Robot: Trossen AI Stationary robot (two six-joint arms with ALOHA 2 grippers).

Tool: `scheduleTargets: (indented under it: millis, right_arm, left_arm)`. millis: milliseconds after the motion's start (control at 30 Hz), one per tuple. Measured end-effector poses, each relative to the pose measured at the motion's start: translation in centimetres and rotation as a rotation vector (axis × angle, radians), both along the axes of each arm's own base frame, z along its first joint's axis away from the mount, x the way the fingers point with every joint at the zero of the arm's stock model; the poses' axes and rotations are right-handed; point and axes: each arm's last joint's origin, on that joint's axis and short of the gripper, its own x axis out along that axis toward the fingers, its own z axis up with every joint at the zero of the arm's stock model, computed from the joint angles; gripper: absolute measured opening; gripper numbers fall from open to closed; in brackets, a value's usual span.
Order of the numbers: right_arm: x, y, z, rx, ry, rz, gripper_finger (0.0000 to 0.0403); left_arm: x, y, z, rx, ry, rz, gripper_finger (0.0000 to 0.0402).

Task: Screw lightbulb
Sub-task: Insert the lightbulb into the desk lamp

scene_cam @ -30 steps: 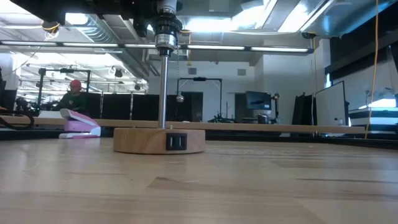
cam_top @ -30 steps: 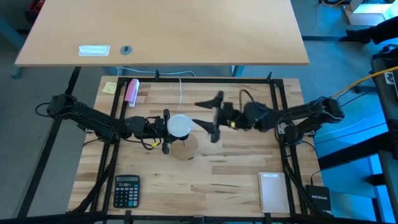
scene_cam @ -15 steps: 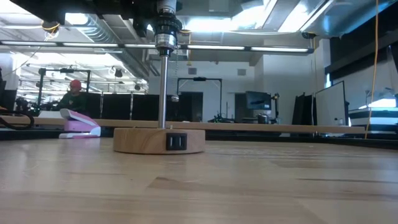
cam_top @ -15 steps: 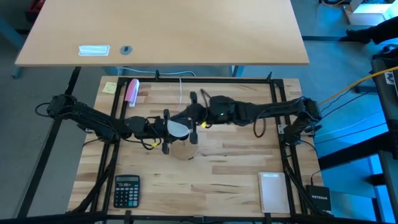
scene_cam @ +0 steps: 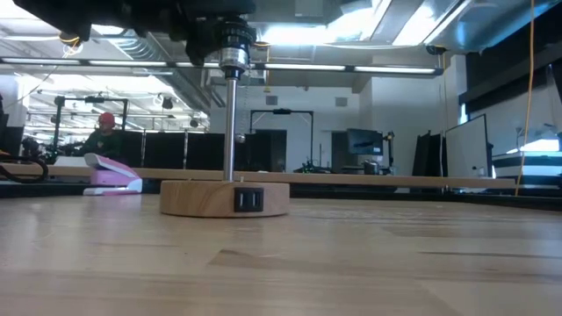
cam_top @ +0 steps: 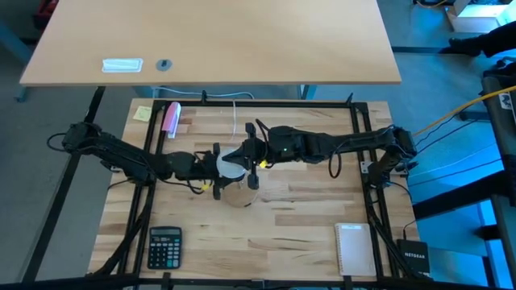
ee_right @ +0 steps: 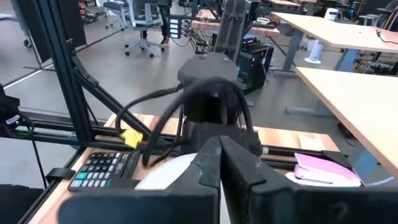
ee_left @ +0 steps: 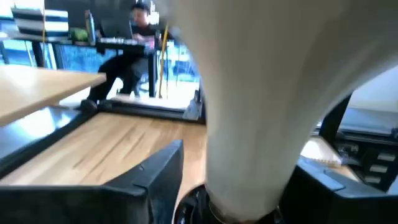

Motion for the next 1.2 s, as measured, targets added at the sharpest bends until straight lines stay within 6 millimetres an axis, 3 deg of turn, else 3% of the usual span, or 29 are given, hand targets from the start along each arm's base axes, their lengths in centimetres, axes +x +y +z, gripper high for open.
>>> scheduleTargets:
  millis: [400,867,1200]
  right_arm:
    - [-0.1,0.0,-0.2,0.000,0.023,0.000,0.0007]
    - [-0.1,0.0,-0.8,0.002,0.045,-0.003,0.0003]
    - [0.2,-0.1,-1.6,-0.001,0.082,-0.024,0.0002]
  left_arm:
    - [-0.9,-0.8,0.9,0.022,-0.002,-0.041,0.0238]
    - [-5.9,-1.3,3.9,-0.029,0.021,-0.115,0.0239]
    - [-6.4,-1.1,4.8,-0.039,-0.042,-0.100,0.0239]
